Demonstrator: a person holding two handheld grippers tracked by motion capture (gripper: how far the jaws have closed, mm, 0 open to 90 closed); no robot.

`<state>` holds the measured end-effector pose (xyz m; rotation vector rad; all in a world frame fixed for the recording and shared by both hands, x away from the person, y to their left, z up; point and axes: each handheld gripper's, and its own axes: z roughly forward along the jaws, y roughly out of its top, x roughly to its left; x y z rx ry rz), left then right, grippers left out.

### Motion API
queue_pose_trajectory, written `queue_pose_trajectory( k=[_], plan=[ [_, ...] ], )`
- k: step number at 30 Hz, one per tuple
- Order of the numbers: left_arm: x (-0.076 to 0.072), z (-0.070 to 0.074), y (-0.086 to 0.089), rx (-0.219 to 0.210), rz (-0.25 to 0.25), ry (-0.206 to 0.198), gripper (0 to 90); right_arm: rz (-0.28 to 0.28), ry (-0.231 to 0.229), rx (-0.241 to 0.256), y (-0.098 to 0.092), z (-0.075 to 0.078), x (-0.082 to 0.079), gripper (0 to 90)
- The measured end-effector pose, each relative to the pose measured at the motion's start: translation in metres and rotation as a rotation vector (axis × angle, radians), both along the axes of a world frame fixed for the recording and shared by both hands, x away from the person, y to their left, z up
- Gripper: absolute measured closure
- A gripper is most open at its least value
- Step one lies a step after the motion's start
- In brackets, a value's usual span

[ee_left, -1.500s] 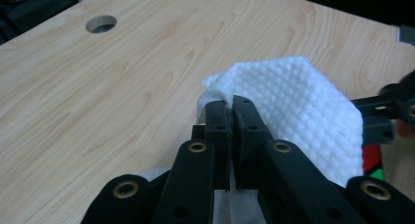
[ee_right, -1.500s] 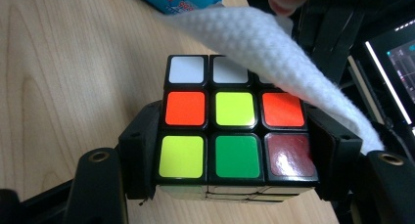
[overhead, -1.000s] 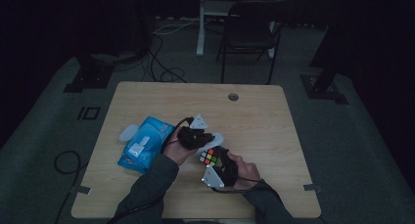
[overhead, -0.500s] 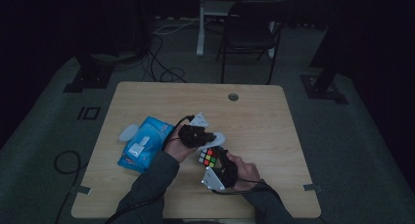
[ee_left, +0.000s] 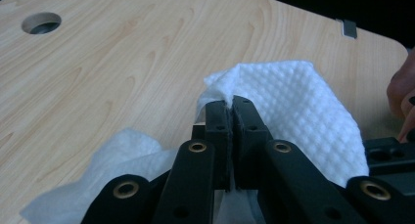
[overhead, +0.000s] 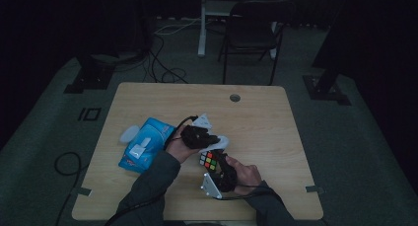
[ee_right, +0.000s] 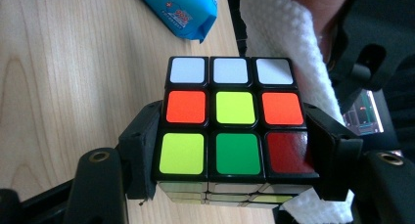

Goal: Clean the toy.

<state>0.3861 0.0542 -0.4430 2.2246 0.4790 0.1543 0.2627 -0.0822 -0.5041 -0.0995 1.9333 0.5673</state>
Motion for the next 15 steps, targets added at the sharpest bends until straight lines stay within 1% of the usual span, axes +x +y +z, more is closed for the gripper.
queue_pose_trajectory(
  k=[2,4,8,12,15],
  plan=[
    [0.000,0.000,0.000,0.007,-0.002,0.000,87.8,0.002,-0.003,-0.004,0.001,-0.001,0.000,33.9],
    [0.001,0.001,0.001,0.021,0.009,-0.009,87.7,0.005,-0.006,-0.005,0.001,-0.001,-0.001,33.9],
    [0.001,0.003,0.006,0.028,0.026,-0.021,87.8,0.007,-0.009,-0.005,0.000,0.001,-0.001,33.9],
    [0.000,0.005,0.010,0.016,0.045,-0.030,87.6,0.003,-0.010,-0.001,-0.002,0.002,0.001,33.9],
    [0.000,0.008,0.012,-0.002,0.059,-0.039,87.6,-0.004,0.003,0.010,-0.003,0.003,0.002,33.9]
  ],
)
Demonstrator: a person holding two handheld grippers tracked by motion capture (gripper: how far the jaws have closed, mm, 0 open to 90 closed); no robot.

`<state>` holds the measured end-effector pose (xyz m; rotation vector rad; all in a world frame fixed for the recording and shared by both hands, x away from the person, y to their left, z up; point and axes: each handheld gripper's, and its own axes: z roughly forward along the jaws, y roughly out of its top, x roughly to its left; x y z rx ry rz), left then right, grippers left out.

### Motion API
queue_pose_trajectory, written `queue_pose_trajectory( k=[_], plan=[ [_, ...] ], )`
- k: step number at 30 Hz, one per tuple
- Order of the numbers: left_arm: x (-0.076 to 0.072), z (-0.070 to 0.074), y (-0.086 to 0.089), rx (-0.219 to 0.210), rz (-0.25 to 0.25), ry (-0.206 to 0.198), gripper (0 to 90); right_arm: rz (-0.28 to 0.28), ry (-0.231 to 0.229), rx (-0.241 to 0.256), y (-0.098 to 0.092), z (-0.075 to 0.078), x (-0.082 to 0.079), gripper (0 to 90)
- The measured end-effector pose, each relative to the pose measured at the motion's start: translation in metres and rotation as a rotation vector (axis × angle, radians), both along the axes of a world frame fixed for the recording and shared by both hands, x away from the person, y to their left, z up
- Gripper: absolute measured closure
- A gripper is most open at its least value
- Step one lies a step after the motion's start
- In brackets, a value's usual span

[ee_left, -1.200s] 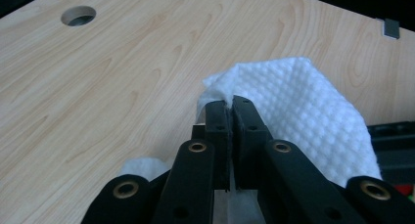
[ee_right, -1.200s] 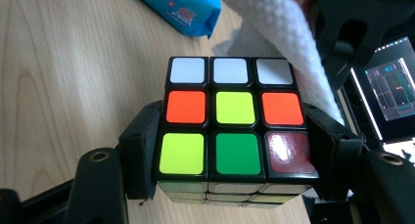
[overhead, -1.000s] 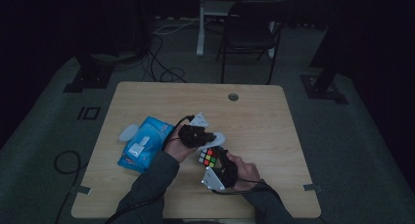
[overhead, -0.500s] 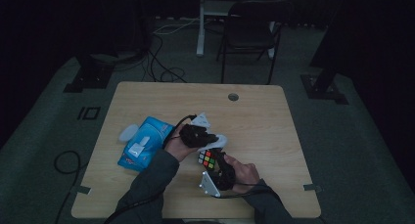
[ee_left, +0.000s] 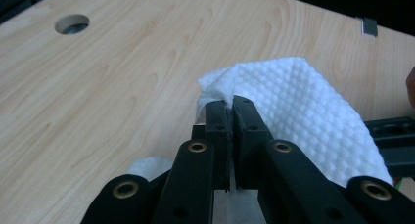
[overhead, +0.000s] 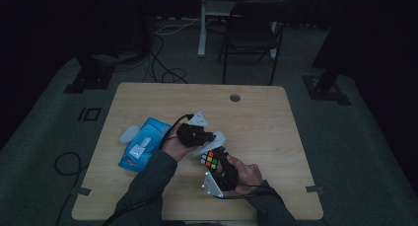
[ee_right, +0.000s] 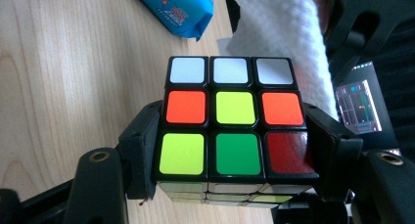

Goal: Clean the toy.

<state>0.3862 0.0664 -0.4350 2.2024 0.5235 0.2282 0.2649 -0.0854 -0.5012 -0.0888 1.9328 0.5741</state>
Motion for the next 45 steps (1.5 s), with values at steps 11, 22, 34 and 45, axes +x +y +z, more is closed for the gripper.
queue_pose_trajectory(
  k=[11,22,34,45],
  plan=[
    [0.003,0.019,0.015,-0.036,0.129,-0.092,87.6,0.030,0.025,-0.001,0.005,-0.003,-0.003,33.9],
    [0.001,0.029,0.011,-0.064,0.159,-0.143,87.6,0.070,0.041,-0.033,0.015,-0.011,-0.009,33.9],
    [-0.014,0.017,0.003,-0.039,0.090,-0.124,87.2,0.057,0.038,-0.020,0.010,-0.009,-0.006,33.9],
    [-0.021,-0.002,0.002,0.011,-0.014,-0.031,87.3,0.030,0.023,-0.022,0.004,-0.006,-0.002,33.9]
  ],
)
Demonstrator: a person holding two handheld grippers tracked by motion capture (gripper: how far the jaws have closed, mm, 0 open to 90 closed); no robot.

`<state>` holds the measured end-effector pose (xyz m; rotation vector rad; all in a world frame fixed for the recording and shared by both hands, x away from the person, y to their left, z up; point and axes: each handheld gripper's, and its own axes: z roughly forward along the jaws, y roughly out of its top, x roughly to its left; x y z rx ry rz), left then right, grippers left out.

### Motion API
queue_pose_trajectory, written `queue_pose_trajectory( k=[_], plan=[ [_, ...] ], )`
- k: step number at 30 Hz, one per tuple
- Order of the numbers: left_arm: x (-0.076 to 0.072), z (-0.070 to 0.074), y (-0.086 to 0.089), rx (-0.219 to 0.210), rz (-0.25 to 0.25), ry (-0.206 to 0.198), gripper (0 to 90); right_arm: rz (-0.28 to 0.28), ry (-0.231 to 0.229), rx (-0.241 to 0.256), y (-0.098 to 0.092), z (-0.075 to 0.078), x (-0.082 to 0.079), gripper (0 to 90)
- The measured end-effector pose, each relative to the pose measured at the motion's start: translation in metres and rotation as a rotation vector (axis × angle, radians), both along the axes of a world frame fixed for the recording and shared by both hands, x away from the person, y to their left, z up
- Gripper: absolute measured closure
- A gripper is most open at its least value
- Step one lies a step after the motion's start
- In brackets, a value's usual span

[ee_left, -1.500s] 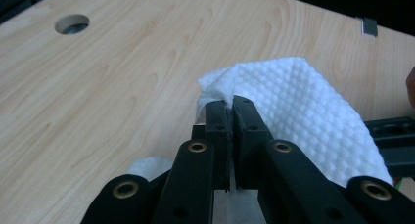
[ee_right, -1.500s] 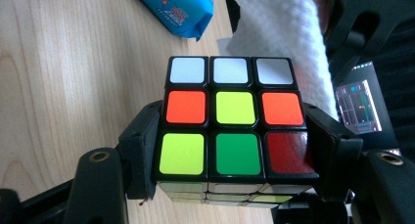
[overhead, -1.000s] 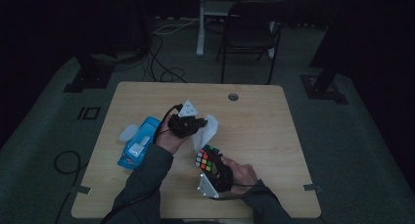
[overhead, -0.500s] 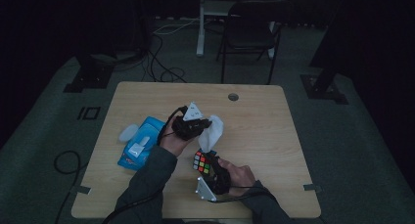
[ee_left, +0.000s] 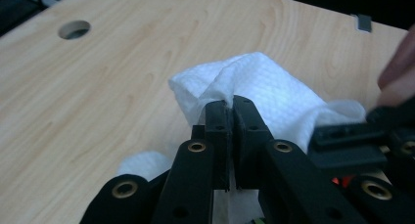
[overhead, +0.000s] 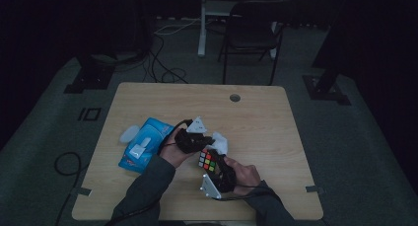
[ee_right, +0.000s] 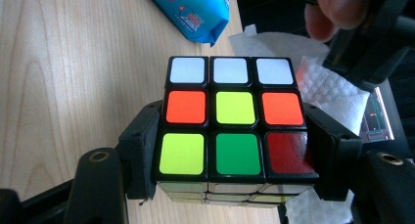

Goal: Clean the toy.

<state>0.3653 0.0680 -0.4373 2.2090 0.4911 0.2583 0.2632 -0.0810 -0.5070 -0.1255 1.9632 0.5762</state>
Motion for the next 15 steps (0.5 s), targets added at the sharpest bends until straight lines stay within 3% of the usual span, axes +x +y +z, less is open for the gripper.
queue_pose_trajectory(
  k=[15],
  plan=[
    [0.0079,-0.0039,-0.0046,0.007,-0.036,0.044,87.7,0.000,-0.025,-0.002,0.0029,-0.0012,-0.0031,33.9]
  ],
)
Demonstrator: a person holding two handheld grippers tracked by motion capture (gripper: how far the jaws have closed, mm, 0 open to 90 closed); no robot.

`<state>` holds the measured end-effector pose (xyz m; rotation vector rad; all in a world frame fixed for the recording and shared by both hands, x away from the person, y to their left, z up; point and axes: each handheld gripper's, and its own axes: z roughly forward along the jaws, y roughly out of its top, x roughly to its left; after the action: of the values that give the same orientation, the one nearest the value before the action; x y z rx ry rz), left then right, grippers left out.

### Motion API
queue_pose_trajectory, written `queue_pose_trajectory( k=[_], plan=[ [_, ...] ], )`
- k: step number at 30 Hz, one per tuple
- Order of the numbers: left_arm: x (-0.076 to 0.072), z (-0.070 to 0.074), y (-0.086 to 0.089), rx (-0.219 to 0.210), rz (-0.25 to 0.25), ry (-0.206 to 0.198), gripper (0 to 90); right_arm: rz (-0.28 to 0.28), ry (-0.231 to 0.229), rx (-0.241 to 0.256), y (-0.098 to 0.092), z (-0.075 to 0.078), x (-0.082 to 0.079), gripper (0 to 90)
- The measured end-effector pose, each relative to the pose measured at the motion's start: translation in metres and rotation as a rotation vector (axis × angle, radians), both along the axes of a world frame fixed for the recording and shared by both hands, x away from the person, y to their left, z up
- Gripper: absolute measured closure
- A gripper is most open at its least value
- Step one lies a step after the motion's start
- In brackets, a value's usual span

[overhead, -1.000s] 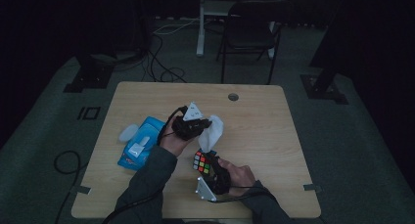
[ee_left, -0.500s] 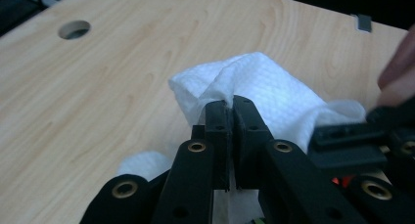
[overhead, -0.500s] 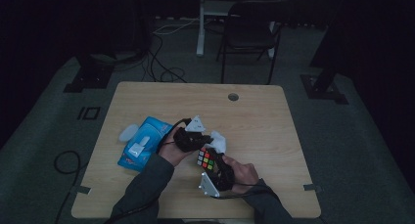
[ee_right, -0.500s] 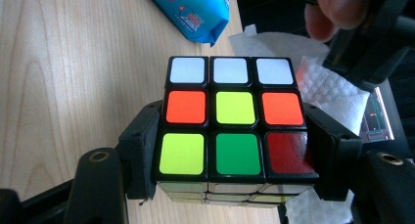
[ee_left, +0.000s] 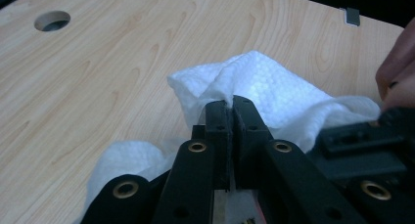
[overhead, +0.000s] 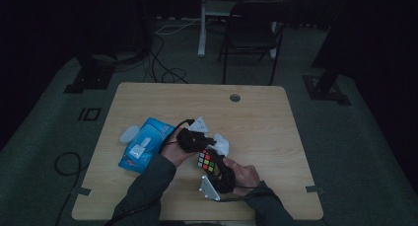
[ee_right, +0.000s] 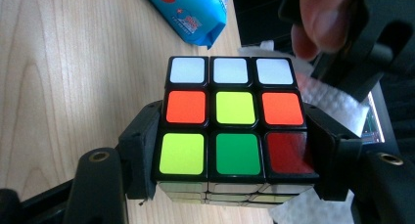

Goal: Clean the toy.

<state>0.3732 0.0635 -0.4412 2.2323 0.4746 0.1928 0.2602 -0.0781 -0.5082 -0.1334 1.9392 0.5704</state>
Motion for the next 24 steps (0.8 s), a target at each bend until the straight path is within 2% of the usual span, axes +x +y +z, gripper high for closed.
queue_pose_trajectory(
  k=[3,6,10,19,24],
  plan=[
    [0.000,0.000,-0.005,0.010,-0.017,0.004,87.8,0.007,-0.004,0.001,0.001,0.000,0.000,33.9],
    [0.001,0.000,-0.010,0.002,-0.038,0.014,87.8,0.011,-0.008,0.000,0.001,0.000,-0.001,33.9],
    [0.002,0.000,-0.009,0.000,-0.045,0.022,87.8,0.013,-0.006,0.008,0.000,0.001,-0.001,33.9],
    [0.009,0.000,0.007,0.023,0.028,0.010,87.9,0.013,-0.008,0.009,-0.001,0.002,0.000,33.9],
    [0.009,0.000,0.004,0.034,0.023,0.008,87.9,0.014,-0.009,0.009,0.000,0.002,0.000,33.9]
  ],
)
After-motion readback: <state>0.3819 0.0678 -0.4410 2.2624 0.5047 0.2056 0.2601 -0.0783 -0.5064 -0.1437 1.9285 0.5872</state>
